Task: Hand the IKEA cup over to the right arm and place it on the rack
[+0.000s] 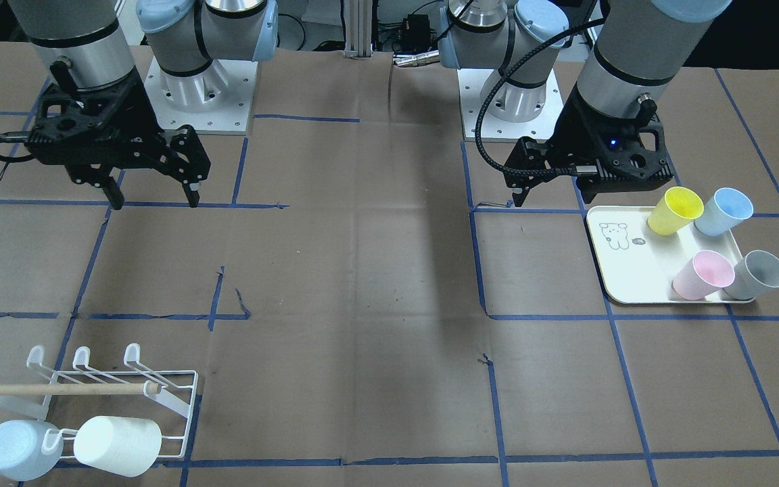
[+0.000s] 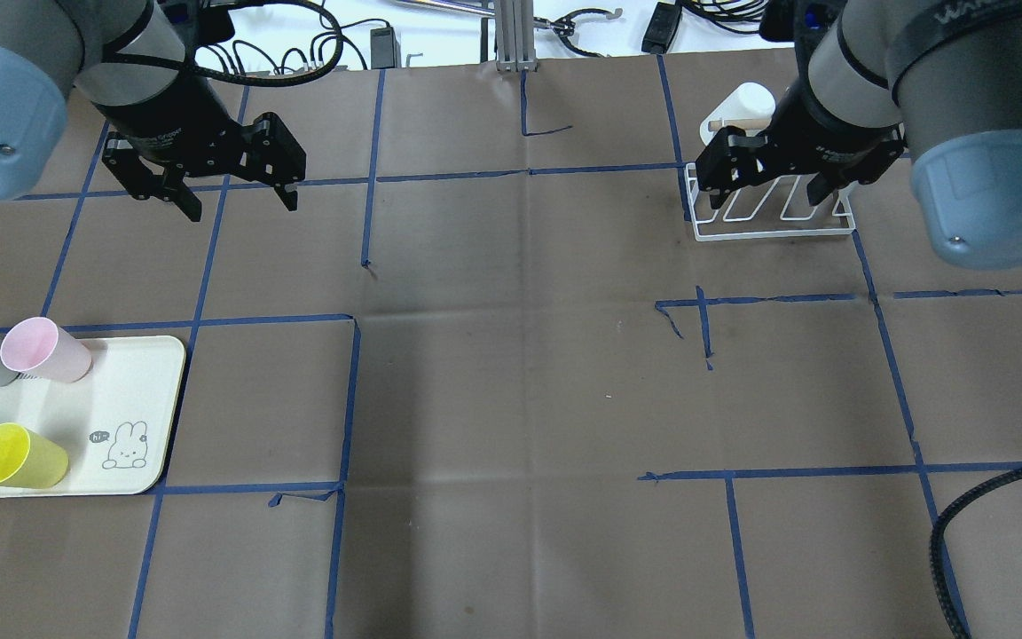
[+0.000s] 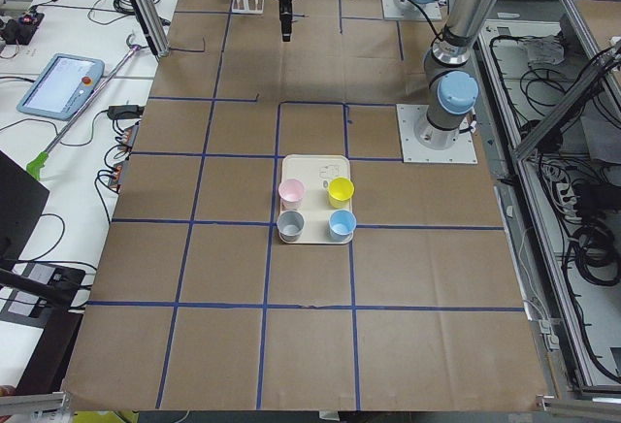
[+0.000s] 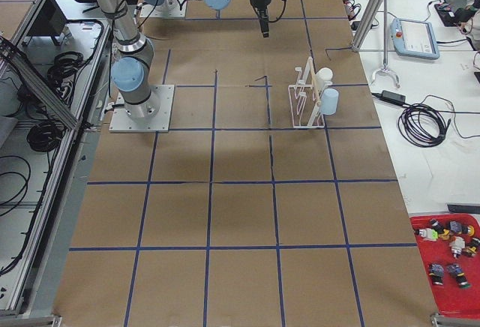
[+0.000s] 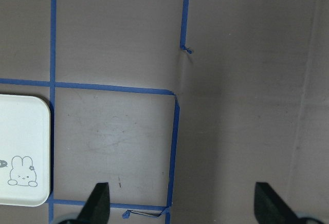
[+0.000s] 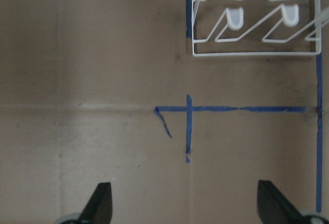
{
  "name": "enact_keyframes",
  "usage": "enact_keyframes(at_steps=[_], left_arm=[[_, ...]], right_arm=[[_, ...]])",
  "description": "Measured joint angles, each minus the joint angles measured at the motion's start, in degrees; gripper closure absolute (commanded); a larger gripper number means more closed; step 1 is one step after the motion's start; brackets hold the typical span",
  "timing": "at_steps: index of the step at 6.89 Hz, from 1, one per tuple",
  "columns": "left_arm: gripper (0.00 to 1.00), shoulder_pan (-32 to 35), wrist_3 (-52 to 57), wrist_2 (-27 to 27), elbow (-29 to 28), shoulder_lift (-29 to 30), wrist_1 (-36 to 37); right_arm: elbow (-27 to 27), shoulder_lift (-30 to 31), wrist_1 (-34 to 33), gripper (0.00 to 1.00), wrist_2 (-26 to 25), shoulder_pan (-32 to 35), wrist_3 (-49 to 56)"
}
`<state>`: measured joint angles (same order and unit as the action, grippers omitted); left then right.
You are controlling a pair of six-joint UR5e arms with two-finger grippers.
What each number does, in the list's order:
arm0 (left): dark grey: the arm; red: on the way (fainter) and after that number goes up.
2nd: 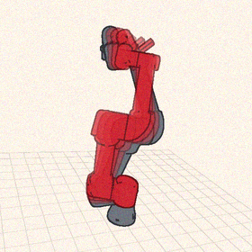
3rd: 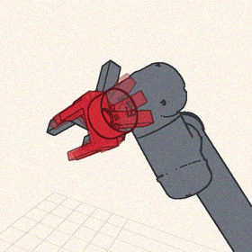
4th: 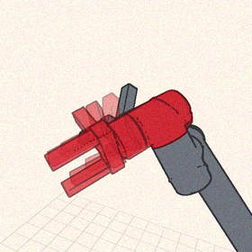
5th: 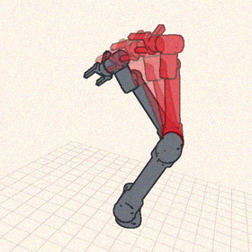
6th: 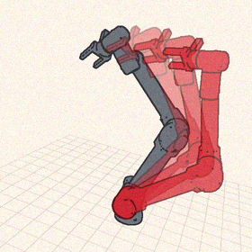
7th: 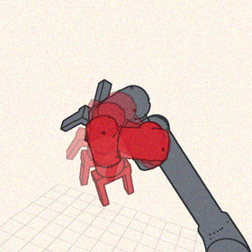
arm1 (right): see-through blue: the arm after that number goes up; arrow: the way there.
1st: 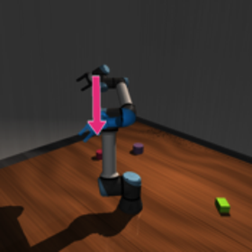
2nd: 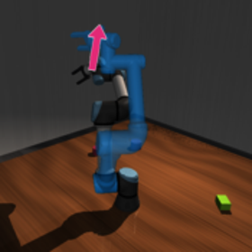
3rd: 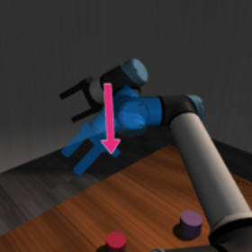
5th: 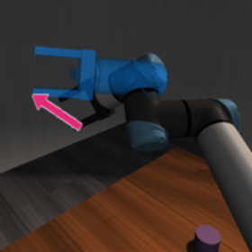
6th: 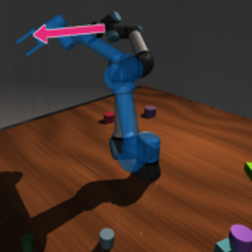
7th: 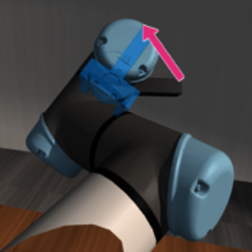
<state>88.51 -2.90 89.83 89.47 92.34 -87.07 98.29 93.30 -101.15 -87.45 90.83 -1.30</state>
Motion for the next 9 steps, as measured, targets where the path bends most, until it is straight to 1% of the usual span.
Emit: enact_keyframes(at_steps=[2, 4, 6, 9], left_arm=[[0.0, 0.0, 0.0, -0.1, 0.0, 0.0, 0.1], [0.0, 0.0, 0.0, -0.1, 0.0, 0.1, 0.1], [0.0, 0.0, 0.0, 0.0, 0.0, 0.1, 0.1], [0.0, 0.0, 0.0, 0.0, 0.0, 0.1, 0.2]], right_arm=[[-2.6, 0.1, 10.0, 0.0, -0.3, 1.4, -1.9], [-4.8, 2.0, 16.0, 0.0, -0.7, 1.7, -2.2], [-5.4, 4.3, 17.0, 0.0, -1.4, 1.7, -2.5], [-4.9, 4.9, 16.3, 0.0, -3.3, 1.7, -2.7]])
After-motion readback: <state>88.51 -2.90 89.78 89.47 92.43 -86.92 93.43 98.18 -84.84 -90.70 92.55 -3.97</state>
